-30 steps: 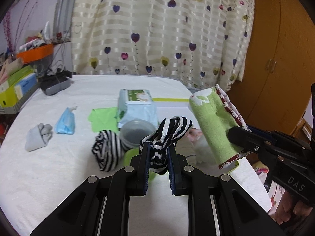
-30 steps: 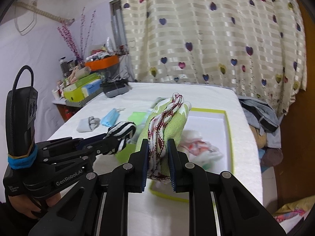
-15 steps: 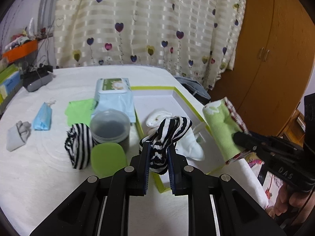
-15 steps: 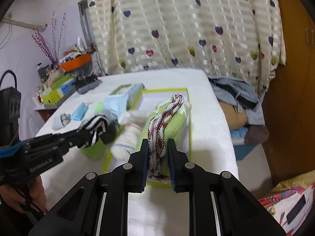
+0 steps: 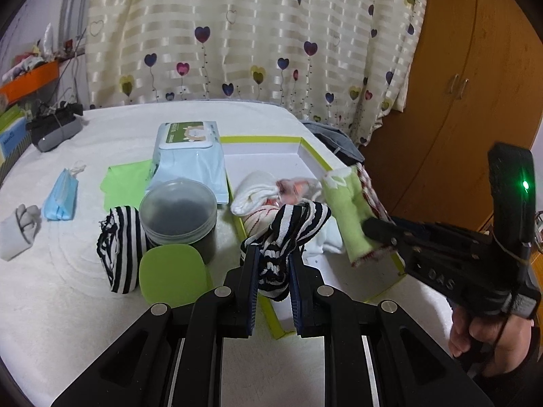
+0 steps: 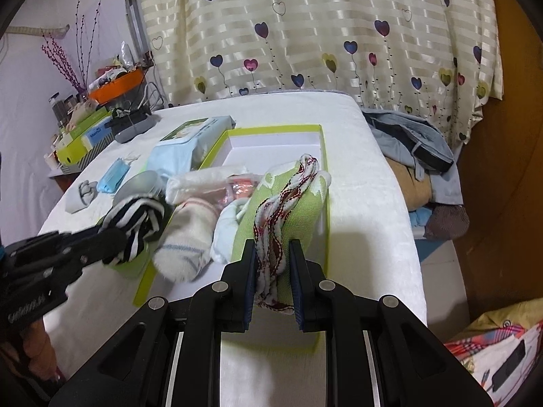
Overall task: Organize soft objects
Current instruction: 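Lower the green cloth into the box and open the right gripper, then lower the striped cloth into the box and open the left gripper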
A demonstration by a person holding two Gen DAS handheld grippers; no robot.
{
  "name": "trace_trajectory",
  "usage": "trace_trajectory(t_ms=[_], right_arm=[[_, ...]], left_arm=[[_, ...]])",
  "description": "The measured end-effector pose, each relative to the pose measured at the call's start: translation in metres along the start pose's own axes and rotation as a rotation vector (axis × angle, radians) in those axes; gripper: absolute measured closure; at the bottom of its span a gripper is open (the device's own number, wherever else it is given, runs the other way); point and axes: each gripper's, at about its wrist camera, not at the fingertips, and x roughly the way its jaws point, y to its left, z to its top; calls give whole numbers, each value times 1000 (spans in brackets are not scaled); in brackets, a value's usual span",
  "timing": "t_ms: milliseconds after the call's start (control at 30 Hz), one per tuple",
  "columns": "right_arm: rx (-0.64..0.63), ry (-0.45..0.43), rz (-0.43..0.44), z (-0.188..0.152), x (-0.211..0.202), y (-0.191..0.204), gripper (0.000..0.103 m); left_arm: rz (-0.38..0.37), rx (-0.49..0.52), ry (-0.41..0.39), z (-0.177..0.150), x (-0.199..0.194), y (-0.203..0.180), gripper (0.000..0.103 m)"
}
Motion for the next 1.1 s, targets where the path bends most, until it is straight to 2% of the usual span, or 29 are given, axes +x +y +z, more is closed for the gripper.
trace_trajectory(t_ms=[300,433,500,533,567,933,1100], right_arm=[[-15,-7,0,27,32,-5,84],[-2,-10,4,30,34,-12,75],[-6,-28,-1,28,27,-14,67],[-8,-37,0,27,23,-14,59],[-8,-45,3,26,19,-15,56],[51,-79,-5,6,-17,-36,56],[58,-75,-6,2,-19,-41,56]], left_arm=[[-8,-5,16,5,14,2,88],[-15,0,17,8,16,-2,88],[-20,5,16,9,17,-5,88],[-25,7,16,9,18,-7,88],[-30,13,16,10,19,-9,88],[-89,61,67,8,45,-44,87],[-99,51,97,6,56,-48,76]])
